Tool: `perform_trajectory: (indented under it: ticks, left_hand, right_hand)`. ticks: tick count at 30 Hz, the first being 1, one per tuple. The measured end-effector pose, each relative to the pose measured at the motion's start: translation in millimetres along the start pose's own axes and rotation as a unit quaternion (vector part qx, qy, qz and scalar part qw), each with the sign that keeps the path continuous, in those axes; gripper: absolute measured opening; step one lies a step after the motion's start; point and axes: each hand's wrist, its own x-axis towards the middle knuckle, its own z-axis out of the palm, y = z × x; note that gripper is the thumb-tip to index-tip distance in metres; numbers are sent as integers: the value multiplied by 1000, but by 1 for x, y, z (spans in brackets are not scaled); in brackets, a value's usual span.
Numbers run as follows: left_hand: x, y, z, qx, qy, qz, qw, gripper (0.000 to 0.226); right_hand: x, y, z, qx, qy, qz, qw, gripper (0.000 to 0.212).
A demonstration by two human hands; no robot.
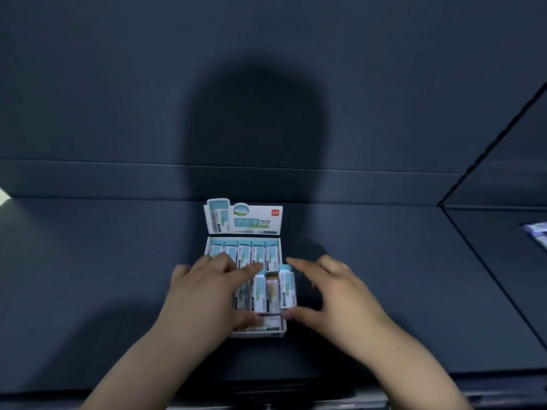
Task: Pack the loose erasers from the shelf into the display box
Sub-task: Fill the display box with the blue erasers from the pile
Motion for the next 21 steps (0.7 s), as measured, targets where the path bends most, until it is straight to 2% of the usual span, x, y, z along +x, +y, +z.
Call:
perform_trajectory:
  ticks: [7,14,21]
  left_hand:
    - [8,-6,7,-3,-49,2,999,79]
    - [9,-11,11,14,-47,16,999,81]
    - [7,-14,13,32,-36,37,998,80]
  right_hand:
    - [16,-20,2,-52,-40,12,998,77]
    - [15,-32,4,-94,-79,34,992,75]
    - [17,-41,2,-117,-79,49,989,73]
